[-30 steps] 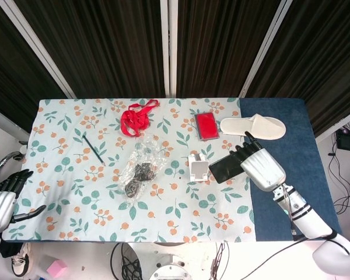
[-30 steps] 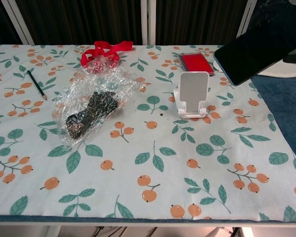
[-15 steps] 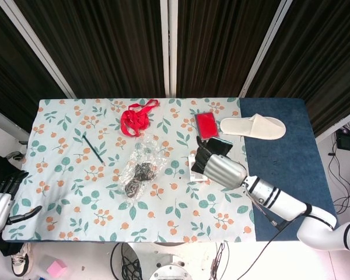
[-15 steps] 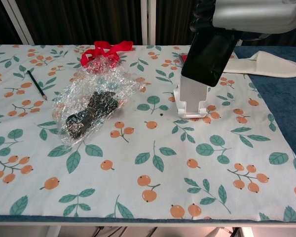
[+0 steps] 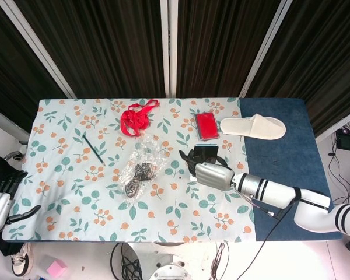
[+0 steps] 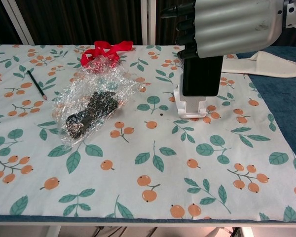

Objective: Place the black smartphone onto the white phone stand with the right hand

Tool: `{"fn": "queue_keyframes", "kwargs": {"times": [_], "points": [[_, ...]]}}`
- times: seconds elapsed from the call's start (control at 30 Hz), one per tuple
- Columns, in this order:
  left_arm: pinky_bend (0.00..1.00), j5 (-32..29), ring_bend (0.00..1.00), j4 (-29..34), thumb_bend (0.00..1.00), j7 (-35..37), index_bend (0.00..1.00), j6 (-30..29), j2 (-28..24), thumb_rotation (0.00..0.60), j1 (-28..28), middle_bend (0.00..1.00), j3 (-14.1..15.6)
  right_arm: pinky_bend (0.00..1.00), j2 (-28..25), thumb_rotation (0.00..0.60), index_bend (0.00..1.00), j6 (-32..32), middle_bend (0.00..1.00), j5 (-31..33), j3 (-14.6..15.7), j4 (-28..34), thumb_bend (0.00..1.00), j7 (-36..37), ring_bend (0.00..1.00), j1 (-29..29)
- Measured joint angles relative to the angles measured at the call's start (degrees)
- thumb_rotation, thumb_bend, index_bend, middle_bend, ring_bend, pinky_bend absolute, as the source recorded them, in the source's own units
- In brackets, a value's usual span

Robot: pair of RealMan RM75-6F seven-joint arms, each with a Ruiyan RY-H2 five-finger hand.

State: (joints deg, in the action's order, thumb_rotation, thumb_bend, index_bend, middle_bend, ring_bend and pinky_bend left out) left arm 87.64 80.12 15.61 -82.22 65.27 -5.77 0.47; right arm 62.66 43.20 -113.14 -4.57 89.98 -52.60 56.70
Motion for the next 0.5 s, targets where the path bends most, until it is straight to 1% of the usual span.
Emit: {"fn": "queue_keyframes", "kwargs": {"times": [0.07,0.2,0.37,0.5], "points": [[0.20,0.02,0.08,-0.19,0.04,0.11,0.09,0.03,0.18,0.088,-0.01,0.08,0.02,0.00,0.16,0.600,0.62,0.31,0.39,-1.51,0.60,-0.81,0.29,0.28,0.41,0.47],[0.20,0.00,0.08,-0.66,0.04,0.21,0.09,-0.04,0.63,0.087,0.09,0.08,0.03,0.00,0.96,0.600,0.61,1.17,0.39,-3.85,1.42,-2.35,0.29,-0.67,0.41,0.84],[0.20,0.23,0.08,-0.96,0.04,0.27,0.09,-0.16,0.93,0.087,0.14,0.08,0.11,0.00,2.26,0.600,0.60,-0.41,0.38,-4.19,1.71,-2.92,0.29,-2.68,0.39,1.00],[0.20,0.21,0.09,-1.11,0.04,0.47,0.09,-0.26,0.75,0.088,0.23,0.08,0.11,0.00,3.26,0.600,0.60,-1.52,0.38,-3.12,1.63,-2.95,0.29,-3.44,0.39,0.63]]}}
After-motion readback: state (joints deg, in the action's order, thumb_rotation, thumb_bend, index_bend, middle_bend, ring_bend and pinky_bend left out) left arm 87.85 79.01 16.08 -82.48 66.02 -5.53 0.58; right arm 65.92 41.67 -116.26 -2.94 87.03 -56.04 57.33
